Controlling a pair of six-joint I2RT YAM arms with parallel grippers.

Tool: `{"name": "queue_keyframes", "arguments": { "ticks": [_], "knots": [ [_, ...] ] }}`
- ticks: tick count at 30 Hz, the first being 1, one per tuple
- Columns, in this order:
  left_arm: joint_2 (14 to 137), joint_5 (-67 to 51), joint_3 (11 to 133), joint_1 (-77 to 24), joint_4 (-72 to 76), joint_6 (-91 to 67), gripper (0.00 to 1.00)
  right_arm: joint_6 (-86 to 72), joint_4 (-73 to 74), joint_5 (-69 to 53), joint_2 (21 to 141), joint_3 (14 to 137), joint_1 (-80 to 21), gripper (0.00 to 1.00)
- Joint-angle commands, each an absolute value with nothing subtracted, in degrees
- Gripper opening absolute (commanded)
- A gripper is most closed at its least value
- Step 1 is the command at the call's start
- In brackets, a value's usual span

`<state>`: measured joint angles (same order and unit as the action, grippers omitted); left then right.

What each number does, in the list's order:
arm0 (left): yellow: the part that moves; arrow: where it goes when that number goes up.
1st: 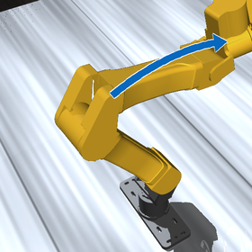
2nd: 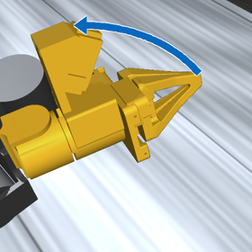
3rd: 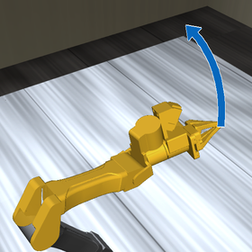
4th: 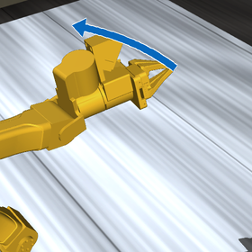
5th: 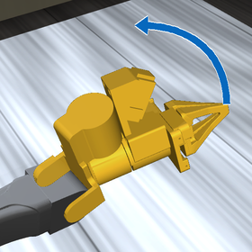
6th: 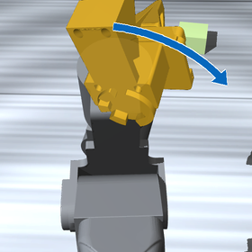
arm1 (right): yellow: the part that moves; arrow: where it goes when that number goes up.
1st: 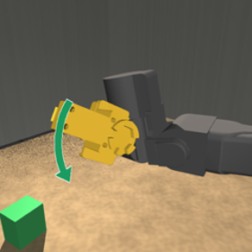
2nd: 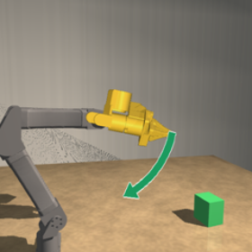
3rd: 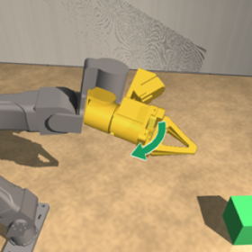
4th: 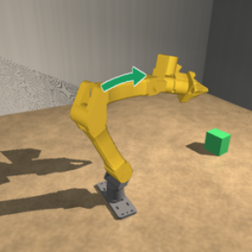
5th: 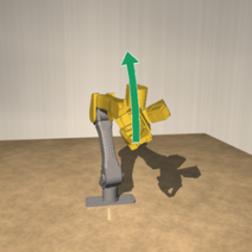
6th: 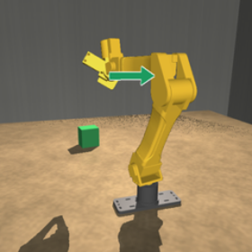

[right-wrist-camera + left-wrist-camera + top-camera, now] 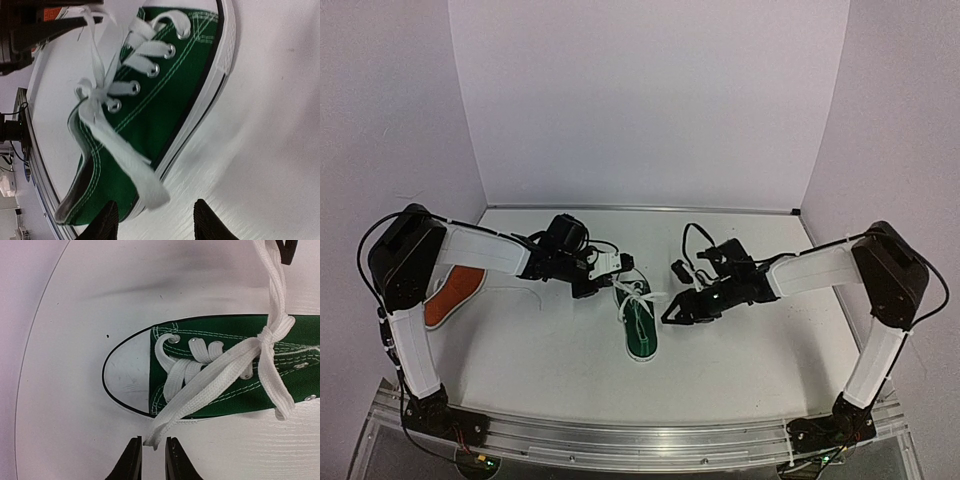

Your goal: Tie the shoes

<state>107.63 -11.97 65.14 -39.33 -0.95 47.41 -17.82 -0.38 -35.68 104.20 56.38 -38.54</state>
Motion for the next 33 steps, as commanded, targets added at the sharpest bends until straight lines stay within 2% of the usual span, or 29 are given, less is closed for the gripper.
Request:
{"name": "queue_keyframes", "arguments": {
  "ticks": [1, 6, 10, 25, 30, 33],
  "knots": [
    [105.7, -12.8, 65.0, -39.5, 0.5, 46.1, 0.20, -20.3, -9.9, -38.8, 100.2, 53.5, -38.8, 0.51],
    [105.5, -12.5, 65.0, -39.6, 0.4, 45.9, 0.22, -25.3, -19.8, -40.0, 99.4, 48.8, -38.9, 0.41],
    [105.4, -12.5, 64.9, -39.6, 0.6, 45.8, 0.23, -24.7, -21.2, -38.5, 101.2, 51.0, -40.0, 0.35],
    [105.1, -12.4, 64.8, -39.6, 0.4, 45.8, 0.24, -20.8, -18.2, -36.0, 110.5, 60.8, -41.5, 0.35],
    [105.0, -12.6, 64.8, -39.6, 0.5, 45.6, 0.24, -19.3, -15.9, -35.4, 112.3, 63.4, -41.8, 0.40],
    [105.0, -12.5, 64.8, -39.6, 0.4, 45.7, 0.24, -18.5, -14.9, -35.3, 112.9, 64.2, -42.0, 0.39]
  ]
}}
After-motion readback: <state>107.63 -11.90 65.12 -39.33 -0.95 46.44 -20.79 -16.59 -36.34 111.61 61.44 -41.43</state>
